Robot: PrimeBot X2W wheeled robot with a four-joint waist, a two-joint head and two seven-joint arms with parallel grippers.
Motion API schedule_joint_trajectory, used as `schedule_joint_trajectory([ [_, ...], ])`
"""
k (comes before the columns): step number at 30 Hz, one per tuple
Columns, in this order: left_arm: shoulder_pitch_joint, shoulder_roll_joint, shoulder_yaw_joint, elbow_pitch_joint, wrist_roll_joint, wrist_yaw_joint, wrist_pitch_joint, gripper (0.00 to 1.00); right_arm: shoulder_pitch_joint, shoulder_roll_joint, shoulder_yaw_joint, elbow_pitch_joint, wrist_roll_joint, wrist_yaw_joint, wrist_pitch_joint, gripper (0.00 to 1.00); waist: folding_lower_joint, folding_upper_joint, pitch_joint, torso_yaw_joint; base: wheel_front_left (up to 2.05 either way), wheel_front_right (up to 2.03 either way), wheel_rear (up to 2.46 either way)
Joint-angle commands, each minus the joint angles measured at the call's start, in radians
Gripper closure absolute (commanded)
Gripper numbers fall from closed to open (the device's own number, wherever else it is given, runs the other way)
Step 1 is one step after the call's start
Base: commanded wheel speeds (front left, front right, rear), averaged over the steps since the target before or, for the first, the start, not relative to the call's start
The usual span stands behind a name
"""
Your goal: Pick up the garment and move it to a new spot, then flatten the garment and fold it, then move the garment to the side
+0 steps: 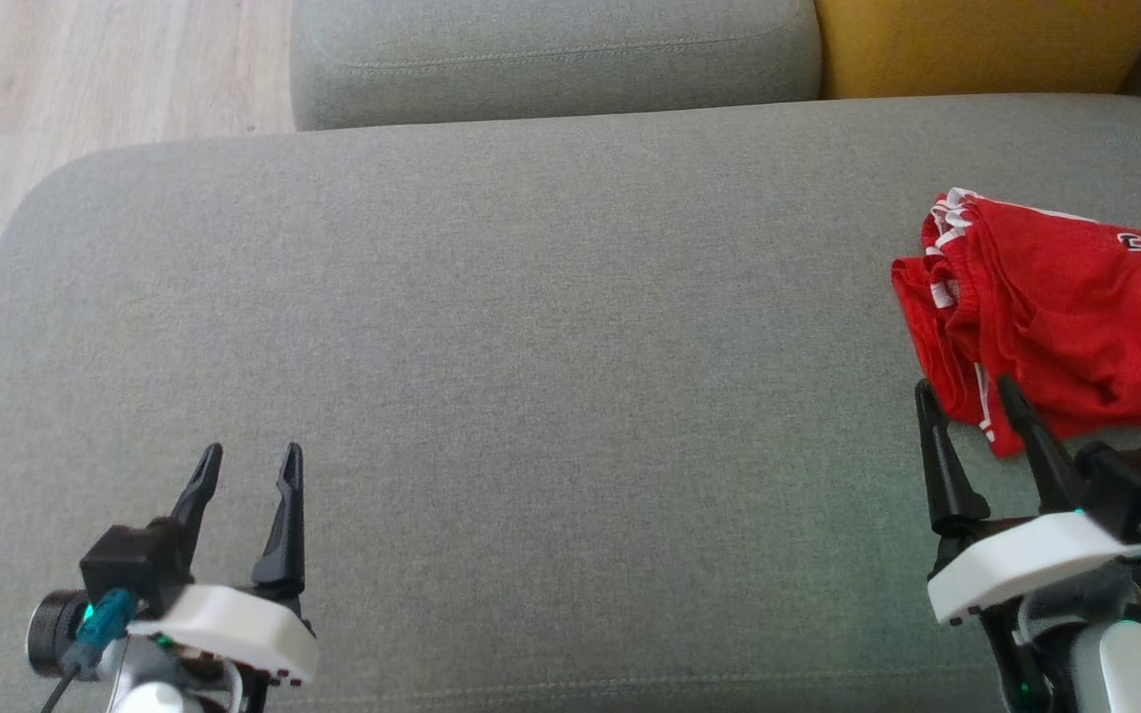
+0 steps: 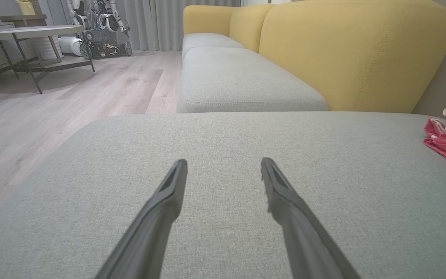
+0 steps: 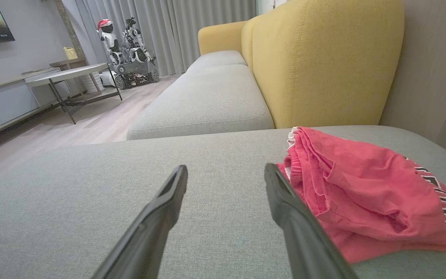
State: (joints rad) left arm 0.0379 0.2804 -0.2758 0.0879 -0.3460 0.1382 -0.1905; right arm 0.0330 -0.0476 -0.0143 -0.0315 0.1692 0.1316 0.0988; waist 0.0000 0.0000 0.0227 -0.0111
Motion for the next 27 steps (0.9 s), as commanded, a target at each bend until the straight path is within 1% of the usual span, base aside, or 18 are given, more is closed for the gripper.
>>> schedule_joint_trajectory([
  [1,-0.058,0.027,0.038,-0.027,-0.004,0.006,-0.013,0.00,-0.033,-0.003,0.021,-0.040,0.008,-0.001,0.005,0.00,0.0000,0.0000,0.002,0.000,0.00,0.00,0.00],
  [17,-0.069,0.033,0.030,-0.023,0.000,0.012,-0.029,0.00,-0.035,-0.003,0.022,-0.048,0.019,-0.001,0.010,0.00,0.0000,0.0000,0.016,0.004,0.00,0.00,0.00],
  [18,-0.007,0.005,-0.006,0.007,0.000,0.008,-0.015,1.00,0.000,0.000,0.000,-0.005,0.009,0.000,0.008,1.00,0.0000,0.0000,0.016,0.004,0.00,0.00,0.00],
  [21,0.006,-0.011,-0.011,0.044,-0.004,0.007,-0.012,1.00,0.007,0.001,0.004,0.039,0.013,0.000,0.007,1.00,0.0000,0.0000,0.017,0.004,0.00,0.00,0.00],
  [27,0.000,-0.020,0.005,0.047,-0.068,-0.005,0.001,1.00,0.001,-0.002,0.003,0.049,0.086,0.000,0.005,1.00,0.0000,0.0000,0.015,0.005,0.00,0.00,0.00],
])
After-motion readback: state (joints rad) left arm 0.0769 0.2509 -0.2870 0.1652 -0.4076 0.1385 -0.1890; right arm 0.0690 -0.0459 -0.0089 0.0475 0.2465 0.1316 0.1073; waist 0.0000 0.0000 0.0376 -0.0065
